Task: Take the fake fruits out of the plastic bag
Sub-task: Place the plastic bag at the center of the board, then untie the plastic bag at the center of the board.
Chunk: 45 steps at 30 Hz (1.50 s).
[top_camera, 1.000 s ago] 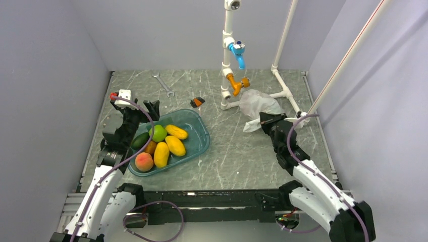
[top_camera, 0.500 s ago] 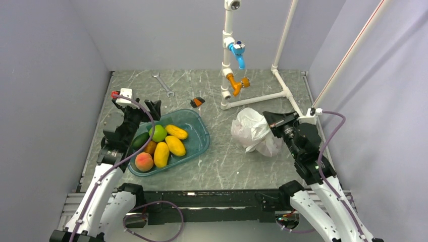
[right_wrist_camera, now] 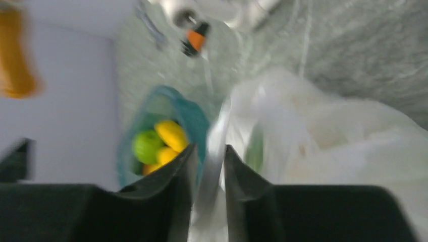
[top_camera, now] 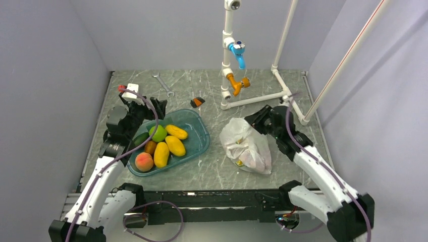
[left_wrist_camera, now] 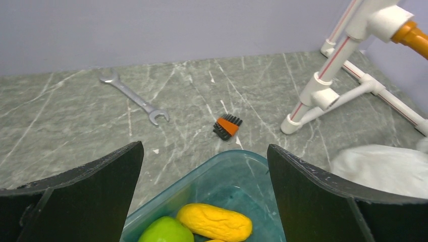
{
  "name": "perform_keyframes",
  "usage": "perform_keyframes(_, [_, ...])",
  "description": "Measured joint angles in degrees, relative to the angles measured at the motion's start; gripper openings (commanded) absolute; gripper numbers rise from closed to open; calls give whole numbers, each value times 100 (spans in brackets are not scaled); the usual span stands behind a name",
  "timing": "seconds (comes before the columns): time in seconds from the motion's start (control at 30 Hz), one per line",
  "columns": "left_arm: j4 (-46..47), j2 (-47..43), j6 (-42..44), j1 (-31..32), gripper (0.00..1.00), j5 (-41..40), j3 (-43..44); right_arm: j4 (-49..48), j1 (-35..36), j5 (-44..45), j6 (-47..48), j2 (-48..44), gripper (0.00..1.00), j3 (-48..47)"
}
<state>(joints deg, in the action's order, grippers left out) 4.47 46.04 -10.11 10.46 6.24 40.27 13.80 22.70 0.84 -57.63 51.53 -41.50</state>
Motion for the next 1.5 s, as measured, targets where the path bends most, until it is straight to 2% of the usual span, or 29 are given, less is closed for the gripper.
perform_keyframes(0.03, [-7, 68, 15, 24, 99, 72, 57, 17, 0, -103, 203, 232, 38, -15])
perform_keyframes(0.1, [-44, 195, 31, 59, 99, 232, 153, 138, 0, -310, 723, 667, 62, -61])
perform_keyframes(0.13, [-57, 236, 37, 70, 99, 308, 177, 192, 0, -372, 907, 774, 80, -66])
perform_keyframes(0.23, [-103, 376, 39, 90, 99, 605, 216, 481, 0, -494, 1611, 820, 98, -66])
perform_keyframes(0.47, [-337, 870, 229, 459, 97, 1097, 463, 907, 0, -251, 2562, 109, 100, -76])
perform_keyframes(0.73, [-505, 940, 699, 2669, 93, 643, 332, 1840, 0, 1040, 2684, -138, 98, -608])
perform_keyframes(0.8, [-476, 992, 597, 3040, 99, 439, 221, 2013, 0, 1268, 2625, -162, 98, -619])
perform_keyframes(1.0, [-223, 1377, -28, 4199, 99, -584, 87, 2365, 0, 1733, 2629, -295, 96, -562])
perform_keyframes(1.07, [-221, 1847, -151, 4774, 99, -1062, 385, 2391, -2, 1674, 2638, -431, 95, -520])
perform_keyframes(1.2, [-315, 2962, -160, 5532, 99, -1895, 1338, 2396, -2, 1226, 2575, -848, 95, -431])
perform_keyframes(1.33, [-369, 3687, -144, 5864, 99, -2411, 2033, 2514, -2, 859, 2343, -964, 96, -428])
perform_keyframes(1.5, [-540, 4398, -168, 5906, 99, -2833, 2669, 3036, -2, 868, 1932, -964, 95, -415])
